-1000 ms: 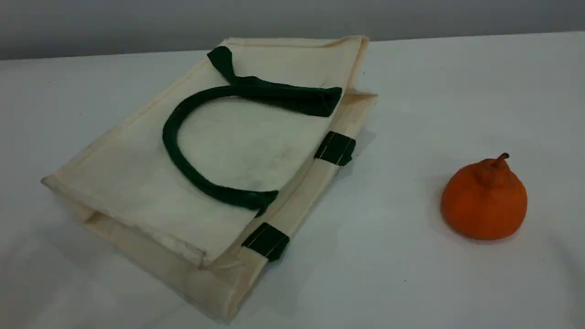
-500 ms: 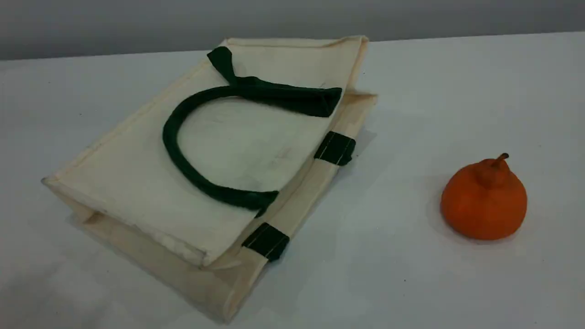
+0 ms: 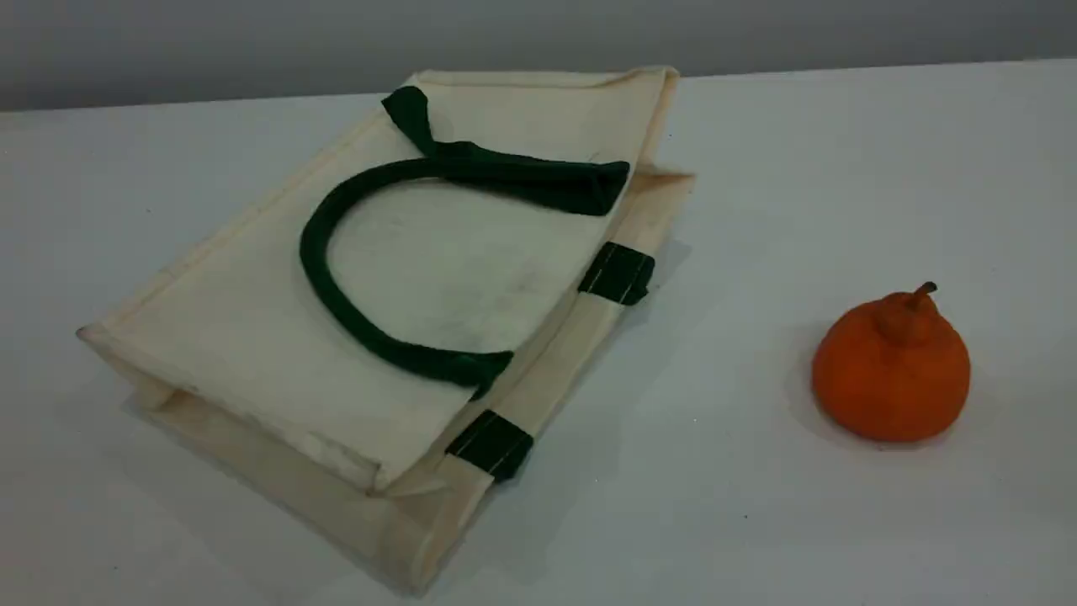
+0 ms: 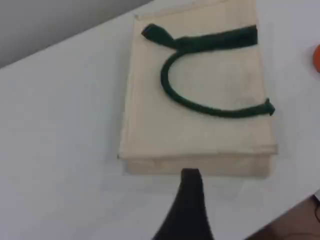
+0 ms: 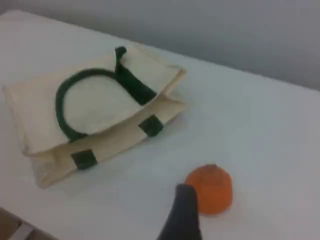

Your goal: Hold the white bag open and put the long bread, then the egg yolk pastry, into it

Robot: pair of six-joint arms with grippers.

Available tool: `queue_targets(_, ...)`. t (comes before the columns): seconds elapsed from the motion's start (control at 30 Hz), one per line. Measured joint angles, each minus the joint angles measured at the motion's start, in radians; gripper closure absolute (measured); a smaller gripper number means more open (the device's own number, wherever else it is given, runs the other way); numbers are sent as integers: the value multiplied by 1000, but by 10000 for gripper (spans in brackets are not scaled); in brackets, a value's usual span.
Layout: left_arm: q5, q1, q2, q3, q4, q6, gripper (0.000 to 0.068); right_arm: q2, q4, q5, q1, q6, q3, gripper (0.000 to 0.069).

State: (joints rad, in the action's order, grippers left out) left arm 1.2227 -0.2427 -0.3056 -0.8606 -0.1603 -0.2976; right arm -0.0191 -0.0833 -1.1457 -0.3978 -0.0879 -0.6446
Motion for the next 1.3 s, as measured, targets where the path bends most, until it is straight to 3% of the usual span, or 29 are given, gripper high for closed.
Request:
queue_targets(0.17,0,0,124,147,-22,54,90,0,0,60,0,0,60,104)
queue_targets(0.37,-1,0,140,258,-23,57,90,0,-12,69,0,0,139,104)
queue_targets(0.67,-52,0,140,322,-18,93,90,-1,-22,82,0,-1,138,127)
queue_targets(0.97,-145,0,140,357,108,239,90,-1,-22,80,0,-1,138,167)
queue_targets(1.3,-144,0,140,357,112,246,90,-1,-15,80,0,12,138,156)
